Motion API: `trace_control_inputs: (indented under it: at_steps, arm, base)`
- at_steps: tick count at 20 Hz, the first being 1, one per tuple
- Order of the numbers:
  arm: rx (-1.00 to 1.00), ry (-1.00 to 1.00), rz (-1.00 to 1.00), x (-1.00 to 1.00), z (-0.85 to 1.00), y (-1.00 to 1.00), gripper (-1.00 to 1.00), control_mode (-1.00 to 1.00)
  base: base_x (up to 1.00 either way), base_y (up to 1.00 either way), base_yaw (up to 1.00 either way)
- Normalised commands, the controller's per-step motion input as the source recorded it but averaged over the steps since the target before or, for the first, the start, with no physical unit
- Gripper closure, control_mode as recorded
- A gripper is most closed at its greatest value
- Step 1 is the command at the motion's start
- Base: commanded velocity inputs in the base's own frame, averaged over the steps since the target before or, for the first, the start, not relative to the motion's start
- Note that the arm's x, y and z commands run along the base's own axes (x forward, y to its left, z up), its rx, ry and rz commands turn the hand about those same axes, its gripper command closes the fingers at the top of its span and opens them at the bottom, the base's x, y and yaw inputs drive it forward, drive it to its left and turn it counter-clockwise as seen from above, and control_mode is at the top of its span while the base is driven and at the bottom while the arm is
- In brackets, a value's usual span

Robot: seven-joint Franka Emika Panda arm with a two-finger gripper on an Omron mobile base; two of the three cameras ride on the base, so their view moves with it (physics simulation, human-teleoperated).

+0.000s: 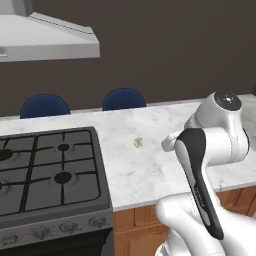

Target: Place the beer on the top shelf of the fridge to keep it out of children's reach, and place the mushroom and garlic on lower shelves for easy access.

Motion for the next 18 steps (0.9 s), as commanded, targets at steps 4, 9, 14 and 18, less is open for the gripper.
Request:
trace_control_inputs:
  at_steps: [4,9,14,18]
  arm:
    - [0.01,0.02,0.0,0.42,-0.39,0.15,-1.0,-1.0]
    - [0.08,0.0,-0.08,0.48,-0.35,0.02,-1.0,-1.0]
    - [0.11,0.0,-0.13,0.49,-0.28,0.0,-1.0,-1.0]
    - [0.07,0.01,-0.13,0.54,-0.23,0.0,-1.0,-1.0]
  base:
    - [0.0,0.0,0.0]
    - [0.0,0.0,0.0]
    - [0.0,0.0,0.0]
    - [0.0,0.0,0.0]
